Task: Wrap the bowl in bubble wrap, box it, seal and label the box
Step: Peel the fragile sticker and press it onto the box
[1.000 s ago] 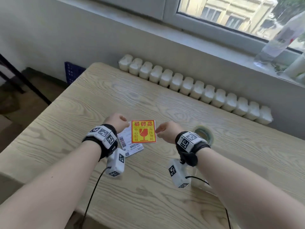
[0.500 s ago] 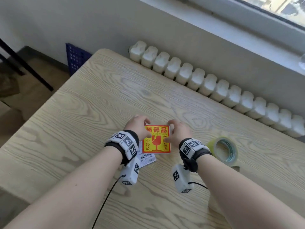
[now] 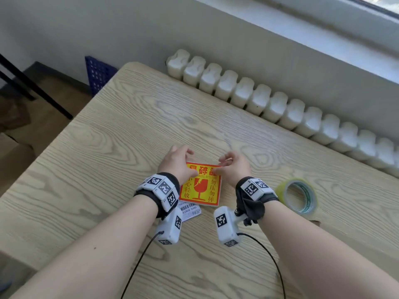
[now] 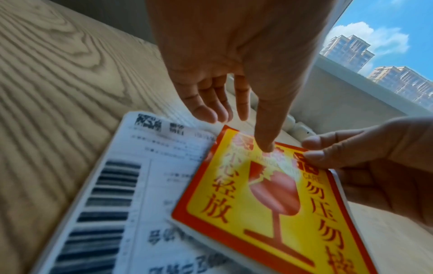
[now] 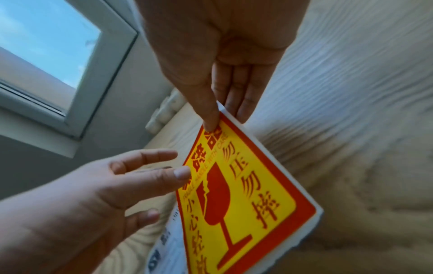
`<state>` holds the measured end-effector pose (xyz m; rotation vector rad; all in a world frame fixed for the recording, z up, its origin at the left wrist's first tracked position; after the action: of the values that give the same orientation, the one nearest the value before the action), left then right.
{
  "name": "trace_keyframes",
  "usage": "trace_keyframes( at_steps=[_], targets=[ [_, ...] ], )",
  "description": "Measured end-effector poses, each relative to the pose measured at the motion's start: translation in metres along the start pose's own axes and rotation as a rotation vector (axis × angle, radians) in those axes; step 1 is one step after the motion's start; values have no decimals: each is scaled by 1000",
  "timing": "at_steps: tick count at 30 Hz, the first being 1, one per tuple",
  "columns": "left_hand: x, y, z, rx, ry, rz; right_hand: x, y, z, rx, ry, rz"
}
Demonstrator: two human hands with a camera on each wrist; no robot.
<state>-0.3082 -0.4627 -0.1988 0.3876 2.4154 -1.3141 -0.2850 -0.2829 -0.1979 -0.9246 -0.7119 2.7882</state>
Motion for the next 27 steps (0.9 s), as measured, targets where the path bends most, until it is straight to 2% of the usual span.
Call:
trace_keyframes(
  at_steps=[5, 10, 17, 22, 24, 27],
  targets=[
    [-10, -14, -32, -77, 75, 25, -17, -28, 29, 93, -119, 66],
    [-33, -35, -80, -105, 153, 4, -45, -90, 49, 107, -218, 10],
    [-87, -34, -170, -182, 276, 84, -94, -190, 41, 120, -290, -180],
    [-128, -25, -230, -316, 310, 75, -142, -271, 31, 41, -396, -503],
    [-143, -18, -252, -393, 329, 107, -157, -284, 33, 19, -468, -463],
    [-166, -4, -282, -447, 372, 175, -173, -278, 33, 57, -553, -246]
  ],
)
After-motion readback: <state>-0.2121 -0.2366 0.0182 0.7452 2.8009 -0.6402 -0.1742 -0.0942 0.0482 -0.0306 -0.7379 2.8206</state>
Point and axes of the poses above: each hand's wrist, its own x-axis towards the middle knuckle, its own y-axis out of the palm, z = x × y, the point moved 9 cm from there along x, towards the middle knuckle, and after that the axes turned 7 degrees about x, right-handed, at the moved point
